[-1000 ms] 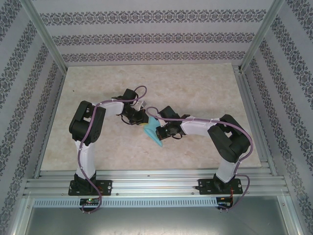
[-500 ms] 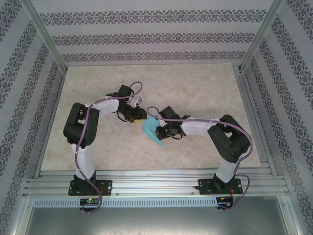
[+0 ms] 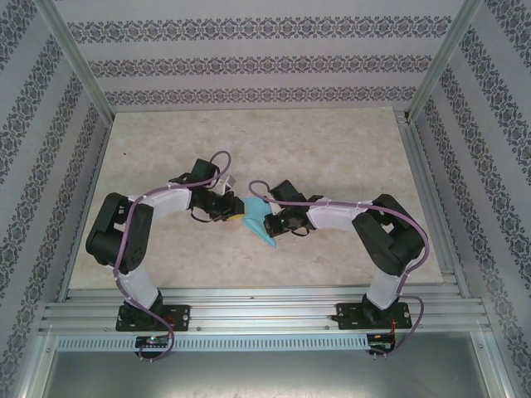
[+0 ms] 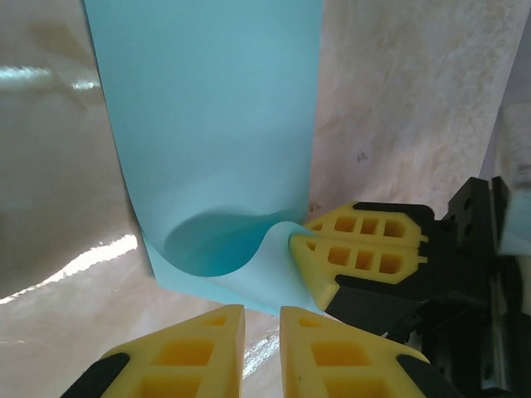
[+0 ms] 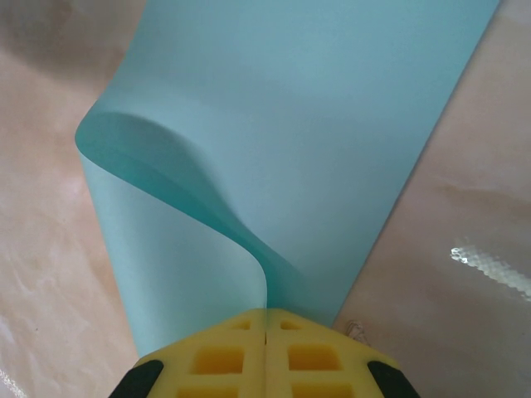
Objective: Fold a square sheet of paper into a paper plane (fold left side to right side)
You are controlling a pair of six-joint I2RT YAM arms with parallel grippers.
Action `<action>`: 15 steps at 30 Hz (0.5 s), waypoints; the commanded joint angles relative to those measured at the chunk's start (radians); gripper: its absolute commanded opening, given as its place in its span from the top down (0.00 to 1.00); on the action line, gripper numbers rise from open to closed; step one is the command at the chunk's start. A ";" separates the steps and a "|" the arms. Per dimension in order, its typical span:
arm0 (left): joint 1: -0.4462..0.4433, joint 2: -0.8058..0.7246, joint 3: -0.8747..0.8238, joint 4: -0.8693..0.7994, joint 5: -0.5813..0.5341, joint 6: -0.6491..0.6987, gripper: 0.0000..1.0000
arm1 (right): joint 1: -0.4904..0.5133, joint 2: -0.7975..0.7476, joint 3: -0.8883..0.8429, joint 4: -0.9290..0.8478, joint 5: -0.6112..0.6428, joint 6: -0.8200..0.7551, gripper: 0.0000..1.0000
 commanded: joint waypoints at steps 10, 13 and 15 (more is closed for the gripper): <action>-0.097 -0.005 -0.062 0.255 -0.088 -0.290 0.83 | 0.018 0.063 -0.005 -0.073 0.012 -0.014 1.00; -0.114 0.018 -0.041 0.251 -0.090 -0.295 0.83 | 0.020 0.067 0.000 -0.076 0.012 -0.016 1.00; -0.124 0.034 -0.030 0.256 -0.090 -0.299 0.83 | 0.020 0.069 0.002 -0.077 0.011 -0.017 1.00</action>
